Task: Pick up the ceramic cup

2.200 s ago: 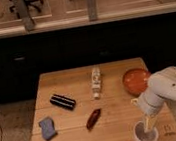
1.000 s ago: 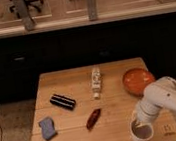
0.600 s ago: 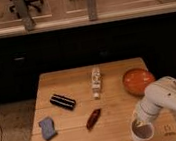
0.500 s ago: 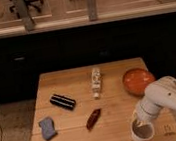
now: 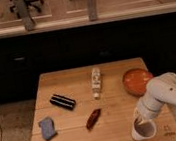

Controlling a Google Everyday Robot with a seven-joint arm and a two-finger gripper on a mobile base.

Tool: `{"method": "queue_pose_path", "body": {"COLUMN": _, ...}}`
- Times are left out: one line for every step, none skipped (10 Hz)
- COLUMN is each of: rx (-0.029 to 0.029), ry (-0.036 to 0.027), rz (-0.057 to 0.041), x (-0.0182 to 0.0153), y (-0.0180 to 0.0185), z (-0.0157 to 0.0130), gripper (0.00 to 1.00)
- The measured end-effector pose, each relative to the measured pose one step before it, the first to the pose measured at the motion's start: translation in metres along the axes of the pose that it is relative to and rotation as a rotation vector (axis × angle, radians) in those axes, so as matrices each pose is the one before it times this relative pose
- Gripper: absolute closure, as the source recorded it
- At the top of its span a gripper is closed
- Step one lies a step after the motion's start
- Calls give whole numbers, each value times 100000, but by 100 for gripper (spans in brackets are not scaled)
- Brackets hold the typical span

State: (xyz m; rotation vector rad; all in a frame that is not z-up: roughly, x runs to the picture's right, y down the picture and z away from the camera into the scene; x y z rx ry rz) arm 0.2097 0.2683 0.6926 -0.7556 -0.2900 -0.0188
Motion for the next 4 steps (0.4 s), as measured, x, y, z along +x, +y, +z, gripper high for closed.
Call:
{"method": "queue_pose_path", "body": {"rx": 474, "ry": 920, "rz": 1091, "x": 69, "y": -43, "z": -1048, "gripper": 100}}
{"method": "queue_pose_path", "body": {"rx": 676, "ry": 1182, "rz": 1650, "x": 211, "y": -31, "z": -1431, "gripper": 100}}
{"method": "queue_pose_path", "body": {"rx": 746, "ry": 1095, "rz": 1791, "x": 220, "y": -96, "z": -1228, "gripper": 100}}
{"method": "queue_pose_path", "body": {"rx": 831, "ry": 661, "rz": 1102, "x": 107, "y": -132, "z": -842, "gripper": 100}}
